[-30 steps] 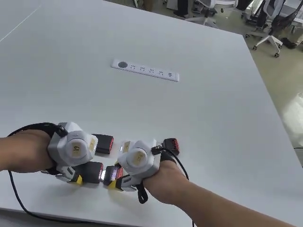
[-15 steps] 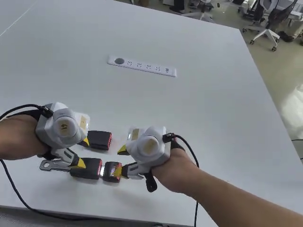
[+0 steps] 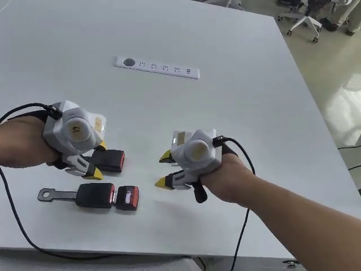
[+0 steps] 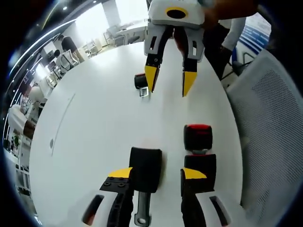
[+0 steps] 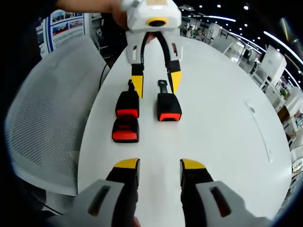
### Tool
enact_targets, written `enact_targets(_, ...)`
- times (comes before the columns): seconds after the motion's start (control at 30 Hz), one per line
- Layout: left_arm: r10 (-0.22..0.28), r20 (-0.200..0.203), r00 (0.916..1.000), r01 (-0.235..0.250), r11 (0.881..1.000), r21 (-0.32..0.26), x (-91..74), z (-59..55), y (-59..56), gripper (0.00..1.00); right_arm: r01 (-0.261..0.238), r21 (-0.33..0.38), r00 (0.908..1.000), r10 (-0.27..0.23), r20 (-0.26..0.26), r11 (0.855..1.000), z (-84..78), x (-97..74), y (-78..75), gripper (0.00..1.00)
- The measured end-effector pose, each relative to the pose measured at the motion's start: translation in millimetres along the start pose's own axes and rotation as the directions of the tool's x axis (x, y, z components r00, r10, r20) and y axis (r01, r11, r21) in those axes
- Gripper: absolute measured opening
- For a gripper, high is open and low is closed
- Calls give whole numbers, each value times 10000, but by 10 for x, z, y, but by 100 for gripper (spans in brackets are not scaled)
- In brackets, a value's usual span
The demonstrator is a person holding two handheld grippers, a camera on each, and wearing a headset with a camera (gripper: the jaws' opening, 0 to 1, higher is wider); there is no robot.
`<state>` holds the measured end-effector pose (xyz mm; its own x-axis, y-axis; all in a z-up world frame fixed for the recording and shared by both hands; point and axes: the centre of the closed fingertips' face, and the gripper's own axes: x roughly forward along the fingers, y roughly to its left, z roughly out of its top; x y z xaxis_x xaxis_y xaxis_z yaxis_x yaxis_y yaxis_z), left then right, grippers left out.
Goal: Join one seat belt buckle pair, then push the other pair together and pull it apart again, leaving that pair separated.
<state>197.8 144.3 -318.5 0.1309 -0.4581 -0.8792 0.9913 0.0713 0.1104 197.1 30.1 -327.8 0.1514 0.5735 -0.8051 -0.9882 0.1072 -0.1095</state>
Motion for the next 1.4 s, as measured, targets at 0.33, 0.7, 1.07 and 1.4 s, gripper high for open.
enact_targets(0.33,-43,-198,9998,49,9996,278,145,-101,149,42,344,271,9981,-329,-521,9990,-402,-137,-361,37)
enact_targets(0.7,-374,-625,9973,388,9990,222,256,-274,178,42,332,273,9958,-308,-867,9991,-704,-155,-578,40)
enact_targets(1.07,-506,-762,9958,527,9983,259,321,-299,206,37,-38,-141,9911,19,-1328,9999,-833,-99,-634,40)
enact_targets(1.4,-619,-729,9954,629,9980,111,337,-317,224,33,-339,-55,9874,327,-1546,9994,-925,-41,-651,35)
